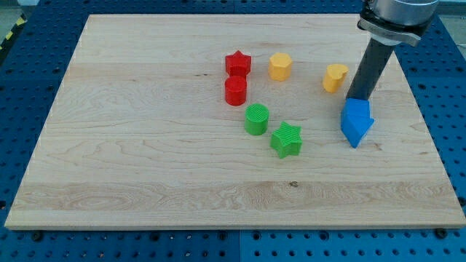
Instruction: Push the blue triangle and the blue cube up a bit
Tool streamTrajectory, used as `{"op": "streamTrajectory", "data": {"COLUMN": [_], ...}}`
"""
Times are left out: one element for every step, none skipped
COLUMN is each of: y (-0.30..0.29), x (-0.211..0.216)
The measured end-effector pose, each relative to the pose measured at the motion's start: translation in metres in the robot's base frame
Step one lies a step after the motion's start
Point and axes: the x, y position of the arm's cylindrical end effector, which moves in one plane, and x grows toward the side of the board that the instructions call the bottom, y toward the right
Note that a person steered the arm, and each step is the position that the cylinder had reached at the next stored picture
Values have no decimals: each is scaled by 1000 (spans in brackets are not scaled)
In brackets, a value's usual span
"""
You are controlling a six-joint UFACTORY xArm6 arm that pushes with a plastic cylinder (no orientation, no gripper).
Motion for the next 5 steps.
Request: {"op": "streamTrajectory", "data": {"y": [0, 0, 9, 36, 45], "x": [9, 30, 46, 47, 76]}}
